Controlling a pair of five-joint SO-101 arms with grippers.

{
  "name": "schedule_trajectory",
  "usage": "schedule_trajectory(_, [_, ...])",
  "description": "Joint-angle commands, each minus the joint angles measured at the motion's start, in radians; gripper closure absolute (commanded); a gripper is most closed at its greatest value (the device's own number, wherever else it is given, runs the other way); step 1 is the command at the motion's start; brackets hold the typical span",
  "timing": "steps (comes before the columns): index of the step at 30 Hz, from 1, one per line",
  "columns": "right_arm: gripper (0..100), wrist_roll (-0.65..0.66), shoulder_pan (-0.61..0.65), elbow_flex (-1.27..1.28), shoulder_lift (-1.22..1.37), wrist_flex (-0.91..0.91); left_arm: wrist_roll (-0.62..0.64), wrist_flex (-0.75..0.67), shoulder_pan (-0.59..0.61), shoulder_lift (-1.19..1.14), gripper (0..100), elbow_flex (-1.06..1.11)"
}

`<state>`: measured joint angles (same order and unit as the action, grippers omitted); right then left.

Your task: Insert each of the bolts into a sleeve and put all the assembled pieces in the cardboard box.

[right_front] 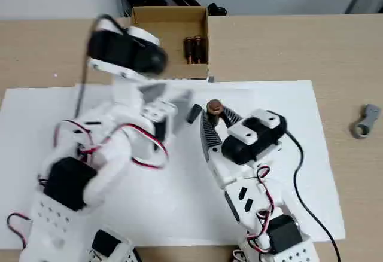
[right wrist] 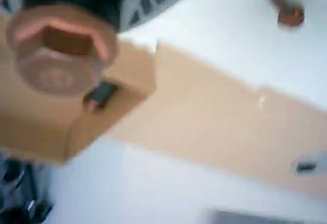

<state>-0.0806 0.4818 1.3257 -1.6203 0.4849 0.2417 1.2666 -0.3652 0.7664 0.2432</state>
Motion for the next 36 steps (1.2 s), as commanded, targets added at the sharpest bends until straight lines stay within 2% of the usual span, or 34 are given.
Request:
schedule_trajectory(1, [99.5, 0.009, -0.007, -0.103, 0.022, -0.025, -0.038, 0.012, 0.143, 0.012, 94, -0.041])
schedule_trajectory(4, [99.5, 0.008, -0.007, -0.170, 0.111, -0.028, -0.040, 0.037, 0.244, 0.012, 99, -0.041])
schedule_trajectory(13, [99.5, 0.017, -0.015, -0.388, 0.538, -0.277, -0.044, 0.181, 0.407, 0.012, 99, -0.039])
schedule_trajectory(19, [99.5, 0.055, -0.065, -0.562, 0.886, -0.479, -0.166, 0.269, 0.497, 0.012, 99, -0.039])
schedule_trajectory(25, [99.5, 0.054, -0.099, -0.769, 1.237, -0.576, -0.203, 0.302, 0.606, 0.012, 99, -0.039])
schedule_trajectory(36, [99.5, 0.052, -0.120, -1.280, 1.877, -0.585, -0.201, 0.302, 0.641, 0.012, 99, -0.039])
